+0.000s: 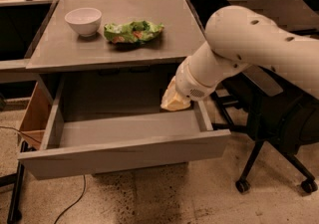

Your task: Open top drawer

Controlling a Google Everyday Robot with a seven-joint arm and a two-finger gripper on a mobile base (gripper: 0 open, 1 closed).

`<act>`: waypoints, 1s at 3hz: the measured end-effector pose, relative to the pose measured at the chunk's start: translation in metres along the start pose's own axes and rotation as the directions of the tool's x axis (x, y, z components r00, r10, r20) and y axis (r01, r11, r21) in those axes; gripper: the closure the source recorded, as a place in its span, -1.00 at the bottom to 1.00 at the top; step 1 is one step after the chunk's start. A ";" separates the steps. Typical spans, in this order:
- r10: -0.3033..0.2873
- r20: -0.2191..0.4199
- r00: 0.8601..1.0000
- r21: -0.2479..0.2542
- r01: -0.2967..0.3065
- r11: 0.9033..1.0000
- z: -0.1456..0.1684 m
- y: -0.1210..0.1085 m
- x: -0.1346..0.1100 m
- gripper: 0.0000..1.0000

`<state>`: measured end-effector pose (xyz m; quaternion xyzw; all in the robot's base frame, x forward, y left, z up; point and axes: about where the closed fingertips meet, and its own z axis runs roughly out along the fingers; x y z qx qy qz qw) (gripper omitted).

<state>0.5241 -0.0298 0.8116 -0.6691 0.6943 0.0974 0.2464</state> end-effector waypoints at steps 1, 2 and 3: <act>0.054 0.023 0.998 0.049 -0.055 0.997 -0.017 -0.007 -0.002 1.00; 0.118 0.048 0.992 0.085 -0.122 0.989 -0.031 -0.013 -0.001 1.00; 0.118 0.048 0.992 0.085 -0.122 0.989 -0.031 -0.013 -0.001 1.00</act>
Offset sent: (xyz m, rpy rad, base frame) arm 0.0091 -0.0205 0.0348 0.0788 -0.0272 -0.1734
